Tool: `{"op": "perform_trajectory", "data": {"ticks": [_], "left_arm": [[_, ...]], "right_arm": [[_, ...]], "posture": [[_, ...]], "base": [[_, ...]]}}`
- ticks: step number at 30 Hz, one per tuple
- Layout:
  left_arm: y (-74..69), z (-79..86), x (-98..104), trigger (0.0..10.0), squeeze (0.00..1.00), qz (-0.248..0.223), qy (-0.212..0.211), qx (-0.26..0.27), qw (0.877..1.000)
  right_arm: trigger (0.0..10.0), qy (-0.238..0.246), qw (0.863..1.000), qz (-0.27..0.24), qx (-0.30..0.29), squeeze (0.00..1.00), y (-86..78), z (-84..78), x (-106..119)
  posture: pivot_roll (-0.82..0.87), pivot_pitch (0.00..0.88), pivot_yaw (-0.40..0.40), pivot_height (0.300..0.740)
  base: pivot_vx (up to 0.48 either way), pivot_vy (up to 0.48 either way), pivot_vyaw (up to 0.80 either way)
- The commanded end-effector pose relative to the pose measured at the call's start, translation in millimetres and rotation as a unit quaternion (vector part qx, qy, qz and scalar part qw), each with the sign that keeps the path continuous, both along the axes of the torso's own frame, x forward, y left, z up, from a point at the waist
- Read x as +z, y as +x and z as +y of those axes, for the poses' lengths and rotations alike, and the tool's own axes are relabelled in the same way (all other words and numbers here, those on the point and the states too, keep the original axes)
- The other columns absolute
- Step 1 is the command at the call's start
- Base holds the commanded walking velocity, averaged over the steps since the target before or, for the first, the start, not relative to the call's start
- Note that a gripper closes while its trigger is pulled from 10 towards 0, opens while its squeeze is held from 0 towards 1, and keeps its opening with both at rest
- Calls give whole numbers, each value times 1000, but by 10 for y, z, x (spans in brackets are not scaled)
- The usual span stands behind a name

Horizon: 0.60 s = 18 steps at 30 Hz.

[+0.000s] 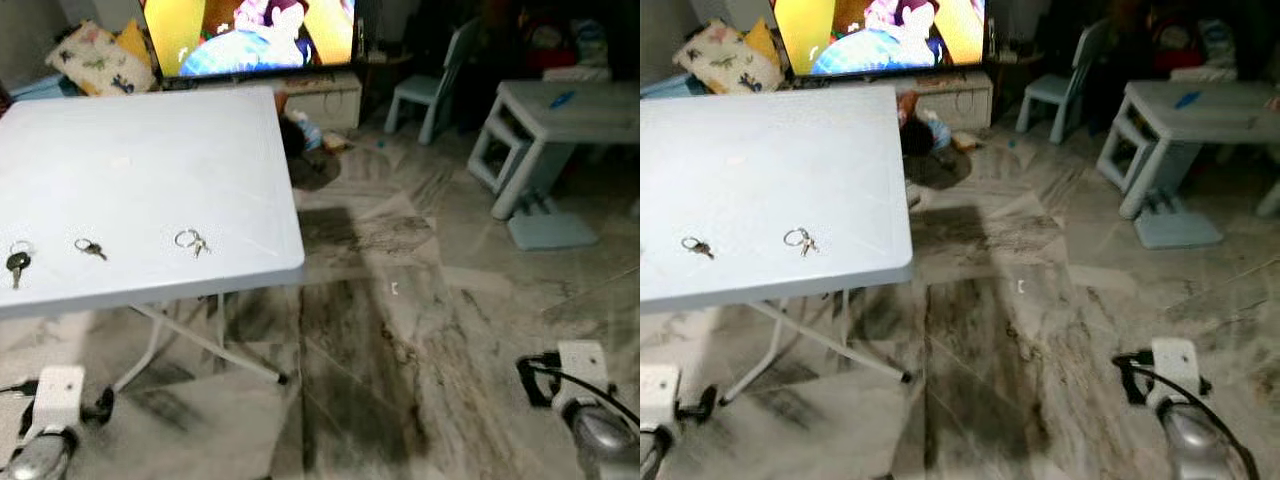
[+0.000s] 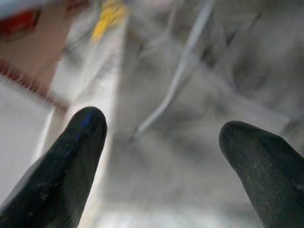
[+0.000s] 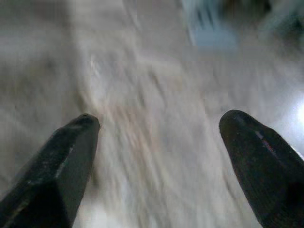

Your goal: Hang keys on a hook

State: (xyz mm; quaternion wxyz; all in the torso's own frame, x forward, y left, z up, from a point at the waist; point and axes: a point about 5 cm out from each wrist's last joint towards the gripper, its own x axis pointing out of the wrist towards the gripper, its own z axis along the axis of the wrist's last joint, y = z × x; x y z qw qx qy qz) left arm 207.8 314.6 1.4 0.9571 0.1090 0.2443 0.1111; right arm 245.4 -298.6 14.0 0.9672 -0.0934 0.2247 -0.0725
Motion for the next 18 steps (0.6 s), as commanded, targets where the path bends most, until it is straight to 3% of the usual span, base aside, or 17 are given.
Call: {"op": "perform_trajectory", "data": {"ticks": [1, 2, 5, 6, 7, 8, 10, 11, 13, 18], "left_arm": [[91, -158, 62, 10000, 0, -21, -19, -28, 999], [154, -319, 245, 10000, 0, -85, -46, -57, 994], [171, -380, 325, 10000, 0, -113, -49, -65, 990], [196, -499, 457, 10000, 0, -144, -61, -77, 985], [214, -642, 633, 10000, 0, -176, -59, -99, 978], [214, -642, 633, 10000, 0, -176, -59, -99, 978], [293, -868, 972, 10000, 0, -244, -30, -127, 961], [293, -868, 972, 10000, 0, -244, -30, -127, 961], [308, -1007, 1205, 10000, 0, -270, -34, -131, 953], [277, -1084, 1312, 10000, 0, -279, -43, -152, 947]], "right_arm": [[10000, 26, 999, 16, 29, 0, -34, 191, -103], [10000, 23, 999, -8, 43, 0, -10, 238, 9], [10000, 18, 998, -19, 52, 0, -6, 267, 66], [10000, 18, 997, -39, 58, 0, 1, 322, 160], [10000, 22, 996, -61, 67, 0, -2, 384, 286], [10000, 22, 996, -61, 67, 0, -2, 384, 286], [10000, 36, 990, -109, 86, 0, 64, 553, 549], [10000, 36, 990, -109, 86, 0, 64, 553, 549], [10000, 66, 982, -151, 93, 0, 113, 754, 797], [10000, 78, 974, -182, 111, 0, 118, 935, 1020]], "posture": [[33, 0, 15, 740], [36, 0, 12, 740], [36, 0, 12, 740], [34, 0, 14, 740], [29, 0, 14, 740], [29, 0, 14, 740], [24, 0, 17, 740], [24, 0, 17, 740], [27, 0, 21, 740], [26, 0, 31, 740]], "base": [[0, 0, 0], [0, 0, 0], [0, 0, 0], [0, 0, 0], [0, 0, 0], [0, 0, 0], [0, 0, 0], [0, 0, 0], [0, 0, 0], [0, 0, 0]]}}
